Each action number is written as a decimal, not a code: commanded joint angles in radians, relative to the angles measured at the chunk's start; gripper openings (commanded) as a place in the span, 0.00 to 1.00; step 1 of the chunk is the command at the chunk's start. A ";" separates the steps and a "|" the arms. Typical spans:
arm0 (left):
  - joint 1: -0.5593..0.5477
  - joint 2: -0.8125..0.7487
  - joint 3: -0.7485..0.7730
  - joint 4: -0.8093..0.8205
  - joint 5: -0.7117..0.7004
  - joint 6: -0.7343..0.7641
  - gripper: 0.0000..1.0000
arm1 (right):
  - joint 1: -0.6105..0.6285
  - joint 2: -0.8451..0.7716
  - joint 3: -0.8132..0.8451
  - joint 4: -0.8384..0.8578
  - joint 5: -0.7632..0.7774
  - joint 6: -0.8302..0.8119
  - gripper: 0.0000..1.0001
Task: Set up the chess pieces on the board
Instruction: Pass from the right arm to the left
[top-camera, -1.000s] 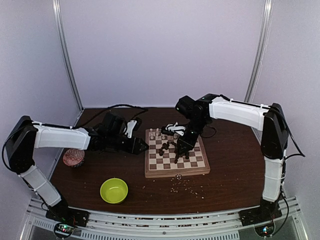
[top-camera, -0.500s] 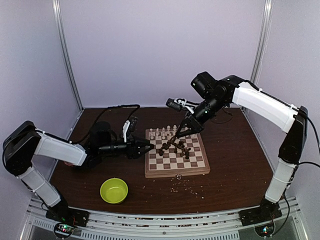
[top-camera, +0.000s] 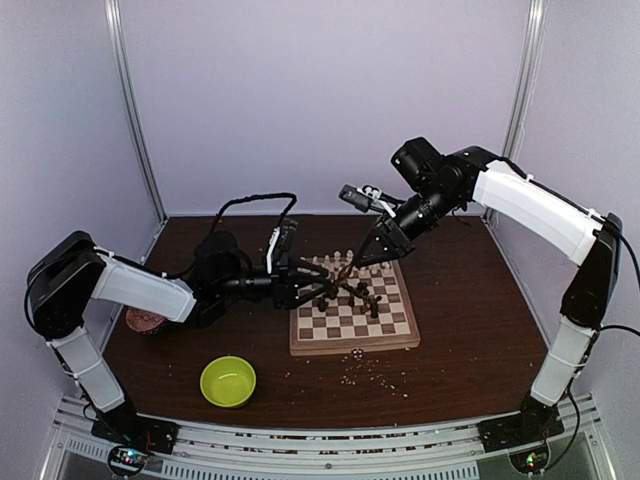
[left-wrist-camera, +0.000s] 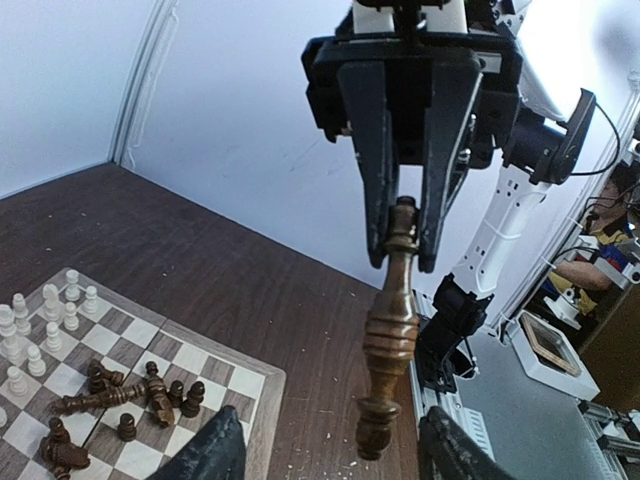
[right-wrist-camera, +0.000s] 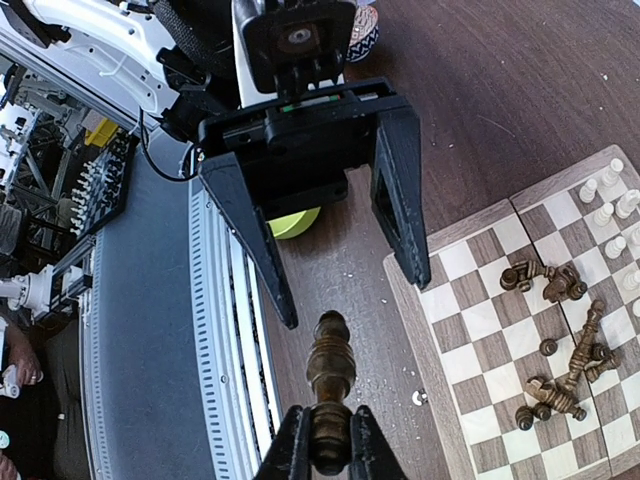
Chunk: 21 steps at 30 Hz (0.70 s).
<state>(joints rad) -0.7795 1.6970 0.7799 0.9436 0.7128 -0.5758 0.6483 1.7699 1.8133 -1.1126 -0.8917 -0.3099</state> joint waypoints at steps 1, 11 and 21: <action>-0.017 0.041 0.076 -0.003 0.095 -0.001 0.61 | -0.014 -0.043 -0.002 0.008 -0.028 0.009 0.00; -0.033 0.084 0.136 -0.030 0.150 -0.006 0.44 | -0.016 -0.060 -0.037 0.028 -0.025 0.017 0.00; -0.037 0.105 0.163 -0.064 0.178 -0.007 0.15 | -0.016 -0.058 -0.048 0.036 -0.022 0.021 0.00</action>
<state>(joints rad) -0.8104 1.7950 0.9127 0.8726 0.8631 -0.5896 0.6369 1.7386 1.7756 -1.0939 -0.9012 -0.3016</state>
